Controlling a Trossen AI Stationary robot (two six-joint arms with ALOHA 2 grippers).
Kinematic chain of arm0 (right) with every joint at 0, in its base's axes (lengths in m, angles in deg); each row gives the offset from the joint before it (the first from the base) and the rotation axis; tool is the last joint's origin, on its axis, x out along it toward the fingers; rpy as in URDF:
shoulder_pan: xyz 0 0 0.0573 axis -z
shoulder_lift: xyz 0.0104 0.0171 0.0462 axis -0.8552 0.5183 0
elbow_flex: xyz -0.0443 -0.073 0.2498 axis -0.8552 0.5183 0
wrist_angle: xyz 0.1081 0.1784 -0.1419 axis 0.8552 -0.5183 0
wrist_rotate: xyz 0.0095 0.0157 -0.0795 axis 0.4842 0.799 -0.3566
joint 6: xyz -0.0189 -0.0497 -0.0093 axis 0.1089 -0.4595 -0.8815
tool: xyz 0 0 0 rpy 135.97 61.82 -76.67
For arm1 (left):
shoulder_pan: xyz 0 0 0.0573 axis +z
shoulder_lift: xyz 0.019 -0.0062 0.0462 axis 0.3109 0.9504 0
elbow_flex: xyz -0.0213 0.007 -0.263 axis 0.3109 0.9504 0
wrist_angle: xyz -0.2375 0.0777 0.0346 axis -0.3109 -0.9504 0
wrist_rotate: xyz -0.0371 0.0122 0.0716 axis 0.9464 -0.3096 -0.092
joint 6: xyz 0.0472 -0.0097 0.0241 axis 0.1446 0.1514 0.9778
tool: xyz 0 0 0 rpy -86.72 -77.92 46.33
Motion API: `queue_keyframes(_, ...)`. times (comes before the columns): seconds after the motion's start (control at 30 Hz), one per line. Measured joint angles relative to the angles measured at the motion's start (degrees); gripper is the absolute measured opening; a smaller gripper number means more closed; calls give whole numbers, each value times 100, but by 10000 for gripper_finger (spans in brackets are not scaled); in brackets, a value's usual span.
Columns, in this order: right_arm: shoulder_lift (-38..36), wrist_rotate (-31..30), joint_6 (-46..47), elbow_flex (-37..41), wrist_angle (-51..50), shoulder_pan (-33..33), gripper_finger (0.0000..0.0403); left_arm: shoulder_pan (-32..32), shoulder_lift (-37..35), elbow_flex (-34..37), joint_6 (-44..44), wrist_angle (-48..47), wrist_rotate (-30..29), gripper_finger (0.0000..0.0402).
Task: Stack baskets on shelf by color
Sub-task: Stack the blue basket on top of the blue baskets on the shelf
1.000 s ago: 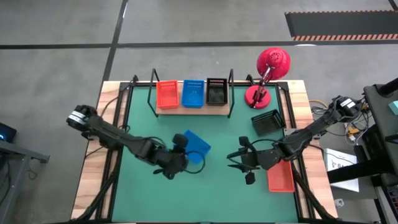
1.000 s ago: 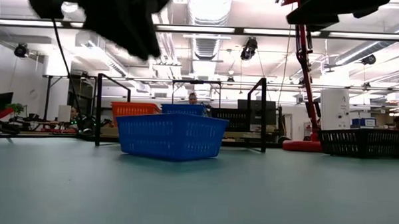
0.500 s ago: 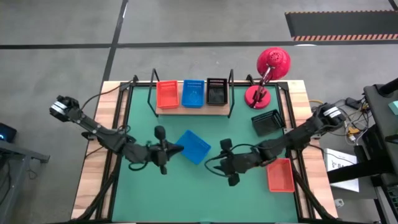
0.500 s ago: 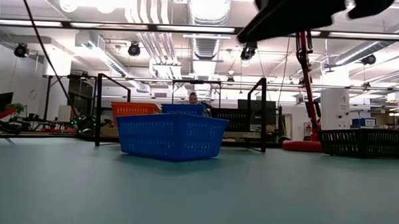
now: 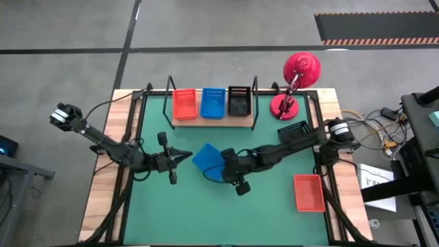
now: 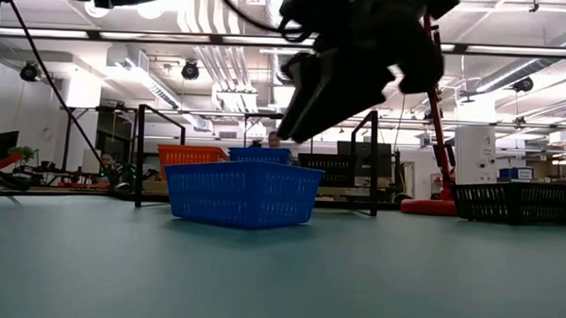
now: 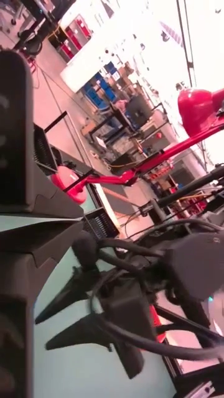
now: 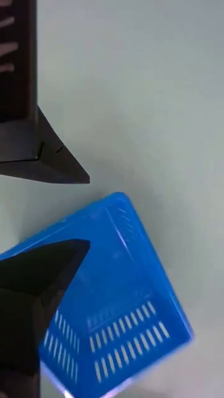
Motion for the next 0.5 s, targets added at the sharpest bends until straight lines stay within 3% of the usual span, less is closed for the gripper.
queue_keyframes(0.5, 673, 121, -329, -281, -225, 429, 133, 0, 11, 33, 11, -14, 7, 1)
